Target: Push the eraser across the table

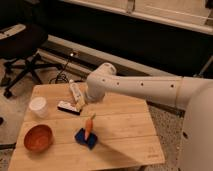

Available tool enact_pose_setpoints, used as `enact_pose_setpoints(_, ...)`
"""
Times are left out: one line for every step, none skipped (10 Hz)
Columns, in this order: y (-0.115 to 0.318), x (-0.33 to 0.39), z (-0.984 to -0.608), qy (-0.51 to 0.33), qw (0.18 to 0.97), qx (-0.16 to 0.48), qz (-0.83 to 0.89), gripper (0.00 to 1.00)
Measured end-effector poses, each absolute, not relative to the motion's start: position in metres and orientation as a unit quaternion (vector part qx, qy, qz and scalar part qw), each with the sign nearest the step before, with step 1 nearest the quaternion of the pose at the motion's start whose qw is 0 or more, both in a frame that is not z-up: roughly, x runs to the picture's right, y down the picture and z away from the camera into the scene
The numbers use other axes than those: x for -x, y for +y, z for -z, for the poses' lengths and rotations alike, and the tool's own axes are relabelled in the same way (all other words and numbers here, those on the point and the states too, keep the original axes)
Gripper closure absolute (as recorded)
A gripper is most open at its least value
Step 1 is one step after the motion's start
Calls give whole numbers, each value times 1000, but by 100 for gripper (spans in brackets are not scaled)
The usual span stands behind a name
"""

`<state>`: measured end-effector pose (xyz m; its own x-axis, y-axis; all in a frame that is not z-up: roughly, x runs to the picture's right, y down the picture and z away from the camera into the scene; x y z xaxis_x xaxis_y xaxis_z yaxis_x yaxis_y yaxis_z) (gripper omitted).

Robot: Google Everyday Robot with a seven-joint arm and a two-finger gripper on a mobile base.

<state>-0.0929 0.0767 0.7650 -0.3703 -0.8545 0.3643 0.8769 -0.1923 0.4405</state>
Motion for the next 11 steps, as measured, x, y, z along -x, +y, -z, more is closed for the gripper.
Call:
enact_pose_setpoints(77, 93, -765, -299, 561, 19, 772, 20)
enact_pose_setpoints(77, 93, -765, -299, 561, 19, 772, 20)
enact_pose_setpoints(77, 93, -765, -299, 561, 19, 772, 20)
enact_pose_setpoints(77, 93, -764, -300, 559, 19, 773, 20)
enact_pose_setpoints(75, 94, -764, -300, 552, 20, 778, 20)
enact_pose_setpoints(70, 101, -765, -299, 537, 21, 789, 20)
enact_pose_setpoints(64, 106, -768, -296, 524, 21, 798, 20)
enact_pose_setpoints(49, 116, -777, -287, 500, 23, 816, 20)
enact_pose_setpoints(35, 125, -786, -277, 481, 23, 832, 20)
enact_pose_setpoints(20, 134, -794, -264, 462, 21, 847, 20)
enact_pose_setpoints(0, 146, -805, -239, 437, 19, 867, 22)
